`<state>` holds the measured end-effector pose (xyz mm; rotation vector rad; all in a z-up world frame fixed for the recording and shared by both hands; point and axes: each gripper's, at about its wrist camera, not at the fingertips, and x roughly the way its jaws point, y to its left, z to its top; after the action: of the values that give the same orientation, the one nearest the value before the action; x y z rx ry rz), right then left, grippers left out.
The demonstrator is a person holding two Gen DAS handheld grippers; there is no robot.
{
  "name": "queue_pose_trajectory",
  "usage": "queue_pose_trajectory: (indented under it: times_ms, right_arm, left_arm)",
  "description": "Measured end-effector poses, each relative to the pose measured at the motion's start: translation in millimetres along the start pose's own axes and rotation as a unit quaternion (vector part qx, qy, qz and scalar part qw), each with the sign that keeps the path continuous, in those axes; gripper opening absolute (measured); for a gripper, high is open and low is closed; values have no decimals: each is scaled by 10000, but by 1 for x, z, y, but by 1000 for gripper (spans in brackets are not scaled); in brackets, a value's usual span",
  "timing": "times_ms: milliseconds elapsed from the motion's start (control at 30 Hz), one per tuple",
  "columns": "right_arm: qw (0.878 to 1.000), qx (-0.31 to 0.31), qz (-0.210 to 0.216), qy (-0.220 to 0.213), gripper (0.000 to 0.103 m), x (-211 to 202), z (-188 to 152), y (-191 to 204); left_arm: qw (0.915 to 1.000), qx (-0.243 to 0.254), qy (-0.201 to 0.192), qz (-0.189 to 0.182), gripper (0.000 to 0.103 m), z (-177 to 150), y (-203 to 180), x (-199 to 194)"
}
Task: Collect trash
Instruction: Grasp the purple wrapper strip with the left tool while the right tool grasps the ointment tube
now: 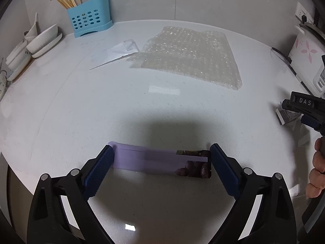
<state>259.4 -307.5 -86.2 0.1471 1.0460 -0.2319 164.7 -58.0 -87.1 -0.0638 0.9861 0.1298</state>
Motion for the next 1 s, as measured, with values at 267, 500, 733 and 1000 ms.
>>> queue_pose_trajectory:
  times_ms: [267,500,733,1000]
  right_arm:
    - [9994,-354,45,-27,41,-3,1,4]
    - [9988,-445,99,-167,53,-16,-1,2]
    - [9992,-392,6,-46,53,-19,-7,5]
    - [9993,-369,-24,5,46,-16,-11,7]
  left_arm:
    - [10000,82,15,-27,88,0,-3,-4]
    - [9999,100,-23,-3,87,-1,-3,-9]
    - [9999,-23,19,166,88,-6,1,-15]
    - [9995,-212,121,186,78,-8,-3,-8]
